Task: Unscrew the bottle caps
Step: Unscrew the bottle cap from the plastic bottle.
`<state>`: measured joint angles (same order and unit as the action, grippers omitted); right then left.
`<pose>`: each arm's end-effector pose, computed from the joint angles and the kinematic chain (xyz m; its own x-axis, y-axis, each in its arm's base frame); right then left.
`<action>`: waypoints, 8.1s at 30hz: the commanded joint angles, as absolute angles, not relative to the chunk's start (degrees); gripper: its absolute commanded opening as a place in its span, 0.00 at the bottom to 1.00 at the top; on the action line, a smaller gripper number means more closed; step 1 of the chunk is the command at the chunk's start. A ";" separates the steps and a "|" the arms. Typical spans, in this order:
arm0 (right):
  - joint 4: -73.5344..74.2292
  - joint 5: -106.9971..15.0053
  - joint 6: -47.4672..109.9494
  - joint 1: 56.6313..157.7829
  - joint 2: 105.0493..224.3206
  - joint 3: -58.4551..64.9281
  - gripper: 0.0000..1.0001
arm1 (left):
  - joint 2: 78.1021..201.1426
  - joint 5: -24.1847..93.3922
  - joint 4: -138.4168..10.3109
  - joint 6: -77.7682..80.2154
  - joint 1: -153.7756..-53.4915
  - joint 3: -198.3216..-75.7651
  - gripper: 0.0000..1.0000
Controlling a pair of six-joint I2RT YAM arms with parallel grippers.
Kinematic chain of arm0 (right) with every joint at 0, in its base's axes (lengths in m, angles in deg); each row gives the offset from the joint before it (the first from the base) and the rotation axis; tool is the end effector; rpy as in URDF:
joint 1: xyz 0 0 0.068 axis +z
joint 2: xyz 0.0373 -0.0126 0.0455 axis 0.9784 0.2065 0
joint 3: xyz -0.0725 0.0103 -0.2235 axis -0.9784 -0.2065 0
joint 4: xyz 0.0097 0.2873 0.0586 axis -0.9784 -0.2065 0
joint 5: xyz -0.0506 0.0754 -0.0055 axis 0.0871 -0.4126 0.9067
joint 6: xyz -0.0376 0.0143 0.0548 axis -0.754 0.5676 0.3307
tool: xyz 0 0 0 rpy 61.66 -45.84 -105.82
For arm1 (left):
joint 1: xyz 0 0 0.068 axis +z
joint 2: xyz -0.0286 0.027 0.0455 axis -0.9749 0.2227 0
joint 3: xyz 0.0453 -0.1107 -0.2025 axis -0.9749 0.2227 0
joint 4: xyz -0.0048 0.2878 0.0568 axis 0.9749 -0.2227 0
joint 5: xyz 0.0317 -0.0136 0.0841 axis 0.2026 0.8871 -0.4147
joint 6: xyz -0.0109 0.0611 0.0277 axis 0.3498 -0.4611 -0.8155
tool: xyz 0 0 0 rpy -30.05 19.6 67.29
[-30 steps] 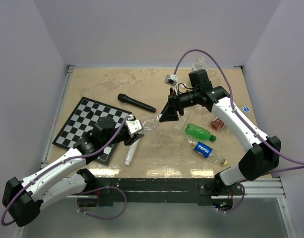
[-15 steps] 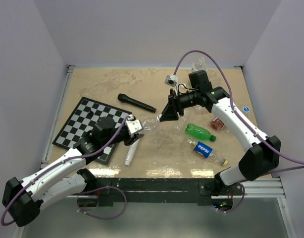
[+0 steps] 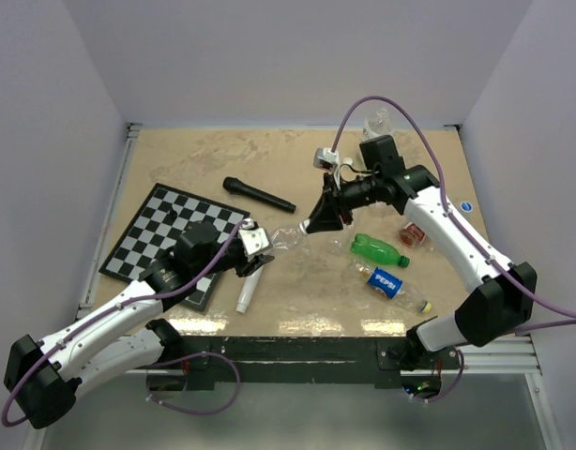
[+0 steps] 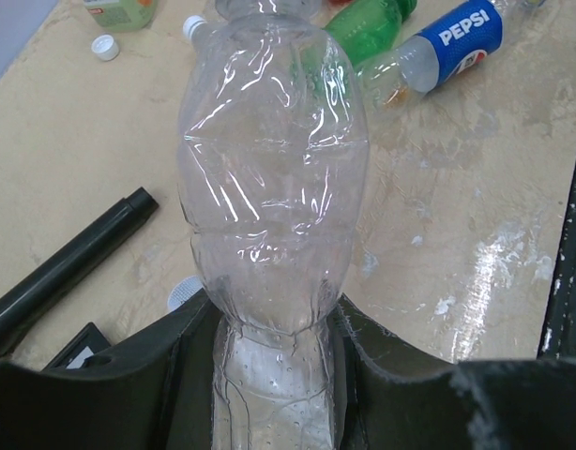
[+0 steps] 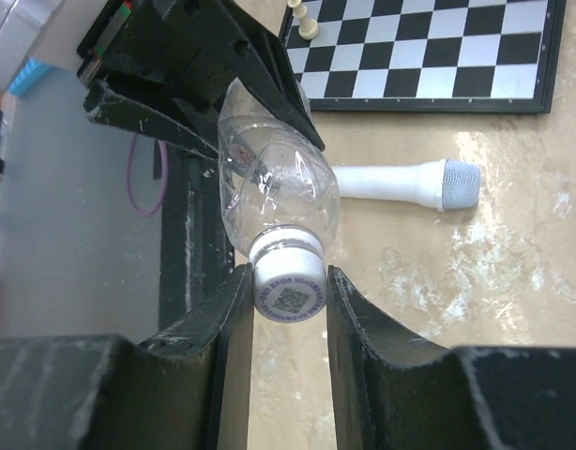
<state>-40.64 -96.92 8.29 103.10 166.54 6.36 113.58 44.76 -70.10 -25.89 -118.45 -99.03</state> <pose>0.2941 0.1886 0.3028 -0.4125 -0.3524 -0.8400 -0.9104 0.1279 0.3934 0.1967 -0.1959 0.2277 -0.0095 0.3468 -0.9379 0.8855 0.4387 0.1532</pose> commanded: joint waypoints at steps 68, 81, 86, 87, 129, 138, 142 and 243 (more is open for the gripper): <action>-27.89 -92.41 31.63 103.57 155.23 -3.14 0.72 | 113.09 47.52 -67.47 -24.33 -118.35 -99.94 0.00; -27.18 -94.16 31.99 103.48 157.52 -2.88 0.43 | 113.17 47.35 -67.47 -24.33 -118.35 -100.03 0.00; -26.83 -94.86 30.15 103.57 157.26 -2.61 0.08 | 113.26 47.35 -67.56 -24.51 -118.35 -99.94 0.00; -26.92 -94.78 29.62 103.57 157.17 -2.61 0.03 | 113.09 47.35 -67.56 -24.42 -118.35 -100.03 0.00; -37.44 -94.99 4.72 103.39 157.71 5.49 0.60 | 112.99 47.79 -67.47 -24.42 -118.35 -99.94 0.00; -25.78 -85.29 32.24 103.39 153.39 -2.78 0.69 | 112.91 47.79 -67.47 -24.42 -118.35 -100.03 0.00; -25.16 -86.51 34.18 103.48 155.23 -3.67 0.69 | 113.08 47.70 -67.47 -24.33 -118.35 -99.94 0.00; -25.42 -85.90 26.36 105.06 154.44 -4.20 0.73 | 112.82 47.53 -67.39 -24.51 -118.35 -99.85 0.00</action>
<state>-29.34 -86.87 18.08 105.06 153.56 -4.41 113.58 47.53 -70.23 -24.88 -118.52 -98.79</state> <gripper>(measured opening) 0.738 0.458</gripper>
